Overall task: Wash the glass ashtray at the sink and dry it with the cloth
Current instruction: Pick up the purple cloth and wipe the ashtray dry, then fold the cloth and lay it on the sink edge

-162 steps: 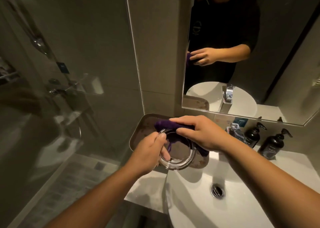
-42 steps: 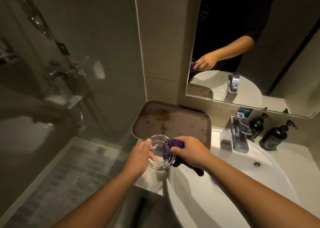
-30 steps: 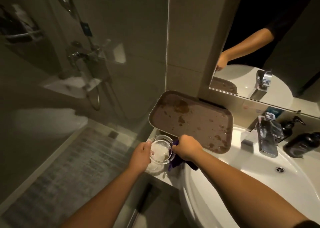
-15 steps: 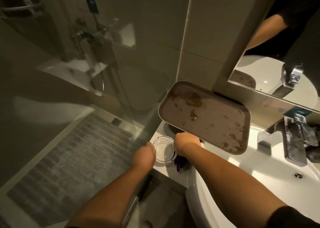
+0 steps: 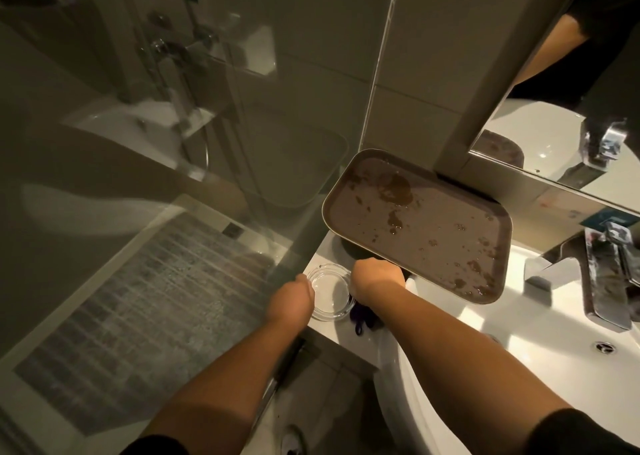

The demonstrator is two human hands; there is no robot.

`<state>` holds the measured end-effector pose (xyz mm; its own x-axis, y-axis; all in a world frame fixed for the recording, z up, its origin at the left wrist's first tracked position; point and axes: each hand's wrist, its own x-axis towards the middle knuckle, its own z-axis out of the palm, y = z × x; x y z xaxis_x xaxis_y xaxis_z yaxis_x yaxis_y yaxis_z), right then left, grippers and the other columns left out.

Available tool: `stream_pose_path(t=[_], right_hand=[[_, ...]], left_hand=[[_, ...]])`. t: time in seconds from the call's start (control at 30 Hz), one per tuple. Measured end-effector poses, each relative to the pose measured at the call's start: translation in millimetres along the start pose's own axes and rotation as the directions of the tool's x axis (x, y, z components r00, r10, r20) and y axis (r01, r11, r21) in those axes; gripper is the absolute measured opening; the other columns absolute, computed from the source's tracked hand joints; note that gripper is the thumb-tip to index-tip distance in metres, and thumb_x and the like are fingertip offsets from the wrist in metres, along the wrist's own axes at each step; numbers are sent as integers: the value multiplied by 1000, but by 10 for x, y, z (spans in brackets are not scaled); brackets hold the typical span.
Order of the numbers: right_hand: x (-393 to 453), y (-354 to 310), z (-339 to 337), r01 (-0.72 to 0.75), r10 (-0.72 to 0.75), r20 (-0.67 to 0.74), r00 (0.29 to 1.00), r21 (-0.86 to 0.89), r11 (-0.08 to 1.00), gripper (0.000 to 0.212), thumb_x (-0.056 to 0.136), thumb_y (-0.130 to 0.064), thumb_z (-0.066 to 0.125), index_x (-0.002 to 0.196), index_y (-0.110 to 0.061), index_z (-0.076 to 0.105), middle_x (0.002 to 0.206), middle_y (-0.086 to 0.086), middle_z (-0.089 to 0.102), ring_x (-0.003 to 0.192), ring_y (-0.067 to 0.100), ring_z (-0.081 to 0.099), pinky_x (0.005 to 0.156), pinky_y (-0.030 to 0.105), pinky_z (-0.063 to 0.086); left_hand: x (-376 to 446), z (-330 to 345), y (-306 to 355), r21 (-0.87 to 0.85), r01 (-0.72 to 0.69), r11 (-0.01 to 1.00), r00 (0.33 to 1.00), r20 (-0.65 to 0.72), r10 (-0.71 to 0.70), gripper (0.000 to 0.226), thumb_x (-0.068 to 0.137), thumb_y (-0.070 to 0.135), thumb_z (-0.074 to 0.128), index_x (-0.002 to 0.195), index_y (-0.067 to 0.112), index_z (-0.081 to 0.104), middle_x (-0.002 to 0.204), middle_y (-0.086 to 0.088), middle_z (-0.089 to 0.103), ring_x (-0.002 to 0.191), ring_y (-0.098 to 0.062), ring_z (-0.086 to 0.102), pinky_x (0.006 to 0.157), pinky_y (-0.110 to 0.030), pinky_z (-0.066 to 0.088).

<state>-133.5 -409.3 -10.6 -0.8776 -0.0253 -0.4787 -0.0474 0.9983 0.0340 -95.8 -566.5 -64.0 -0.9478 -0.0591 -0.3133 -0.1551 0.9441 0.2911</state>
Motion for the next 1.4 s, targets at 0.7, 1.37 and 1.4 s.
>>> stream_pose_path(t=[0.7, 1.37, 1.4], right_hand=[[-127, 74, -162, -26, 23, 42, 999, 86, 996, 16, 90, -17, 55, 100, -11, 66, 78, 5, 59, 79, 26, 62, 71, 36, 52], [-1950, 1187, -657, -103, -316, 92, 944, 995, -16, 43, 91, -22, 62, 125, 4, 54, 113, 24, 66, 94, 31, 67, 77, 38, 56], [-2061, 1266, -621, -99, -316, 77, 946, 994, -54, 48, 91, -24, 61, 128, 4, 52, 118, 25, 63, 98, 33, 64, 83, 41, 55]], left_hand=[[-15, -17, -76, -85, -33, 996, 999, -39, 29, 38, 103, 34, 27, 117, 9, 52, 107, -15, 67, 95, -33, 64, 72, -36, 44], [-818, -1170, 908, -831, -309, 462, 699, 131, 703, 26, 85, 11, 67, 109, 23, 66, 104, 1, 72, 98, -12, 67, 83, -27, 54], [-868, -1202, 986, -829, -336, 448, 686, 111, 719, 22, 85, 11, 67, 102, 24, 68, 100, 0, 73, 93, -13, 68, 82, -30, 54]])
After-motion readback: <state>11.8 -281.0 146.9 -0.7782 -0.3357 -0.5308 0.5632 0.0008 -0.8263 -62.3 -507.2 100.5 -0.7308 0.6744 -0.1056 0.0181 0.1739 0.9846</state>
